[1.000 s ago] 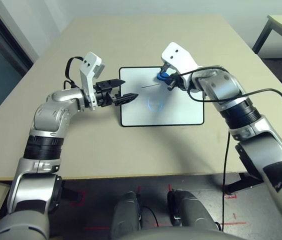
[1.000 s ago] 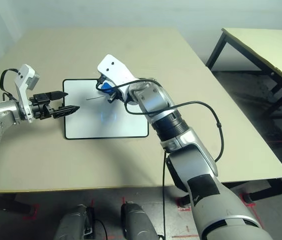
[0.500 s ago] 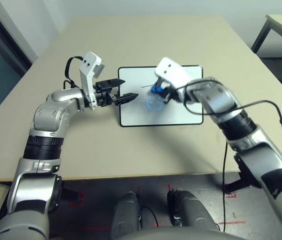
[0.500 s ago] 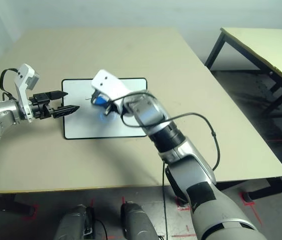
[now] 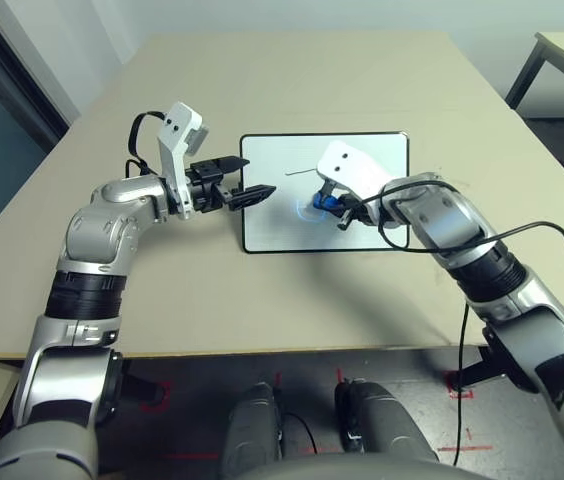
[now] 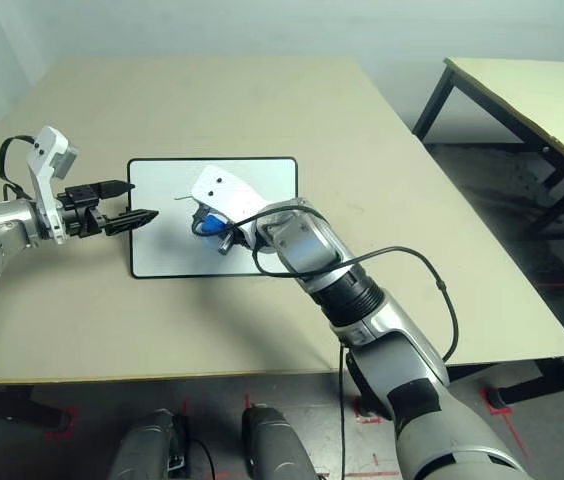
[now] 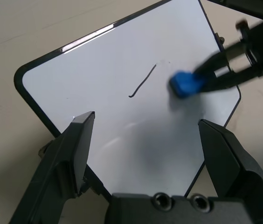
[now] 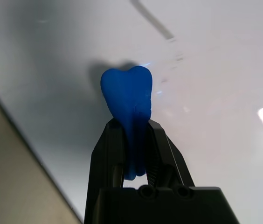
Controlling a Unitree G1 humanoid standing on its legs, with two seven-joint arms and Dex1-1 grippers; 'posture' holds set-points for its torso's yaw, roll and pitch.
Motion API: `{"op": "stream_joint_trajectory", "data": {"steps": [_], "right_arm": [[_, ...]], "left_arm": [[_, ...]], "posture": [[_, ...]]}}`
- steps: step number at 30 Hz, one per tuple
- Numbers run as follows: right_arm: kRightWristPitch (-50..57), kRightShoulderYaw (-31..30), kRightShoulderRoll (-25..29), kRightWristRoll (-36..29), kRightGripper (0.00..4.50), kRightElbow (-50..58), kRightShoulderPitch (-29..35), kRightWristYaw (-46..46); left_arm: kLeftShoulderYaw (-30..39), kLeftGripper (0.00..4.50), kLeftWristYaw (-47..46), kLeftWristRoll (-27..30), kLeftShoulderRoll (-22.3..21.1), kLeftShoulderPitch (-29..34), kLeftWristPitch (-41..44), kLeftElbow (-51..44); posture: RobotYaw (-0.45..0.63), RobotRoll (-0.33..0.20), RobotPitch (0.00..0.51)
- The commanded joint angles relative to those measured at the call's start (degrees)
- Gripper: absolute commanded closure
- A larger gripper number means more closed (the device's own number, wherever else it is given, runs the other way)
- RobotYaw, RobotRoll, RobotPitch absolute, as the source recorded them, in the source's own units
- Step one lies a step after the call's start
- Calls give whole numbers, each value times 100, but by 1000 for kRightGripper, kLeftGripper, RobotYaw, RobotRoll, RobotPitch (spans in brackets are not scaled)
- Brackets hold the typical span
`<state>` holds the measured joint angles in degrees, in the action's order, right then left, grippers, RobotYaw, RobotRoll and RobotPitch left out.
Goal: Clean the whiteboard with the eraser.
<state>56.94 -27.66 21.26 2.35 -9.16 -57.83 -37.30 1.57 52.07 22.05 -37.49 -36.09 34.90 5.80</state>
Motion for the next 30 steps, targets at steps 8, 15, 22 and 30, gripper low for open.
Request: {"op": "stream_joint_trajectory", "data": {"steps": [8, 15, 22, 30], "right_arm": [[75, -485, 227, 282, 3932, 157, 212, -312], [-22, -391, 203, 354, 3932, 168, 191, -282], [-1005, -16, -343, 480, 3932, -1259, -707, 125], [-191, -803, 75, 567, 3932, 357, 208, -713]], "left_arm": [[38, 0, -30, 25, -12, 83, 52, -125], [51, 0, -54, 47, -18, 122, 89, -186], [63, 0, -43, 42, -51, 148, 89, -170], [155, 0, -90, 96, -86, 238, 150, -252]], "posture": [[-55, 0, 83], [-57, 0, 89], [-53, 0, 93], [-45, 0, 100]]}}
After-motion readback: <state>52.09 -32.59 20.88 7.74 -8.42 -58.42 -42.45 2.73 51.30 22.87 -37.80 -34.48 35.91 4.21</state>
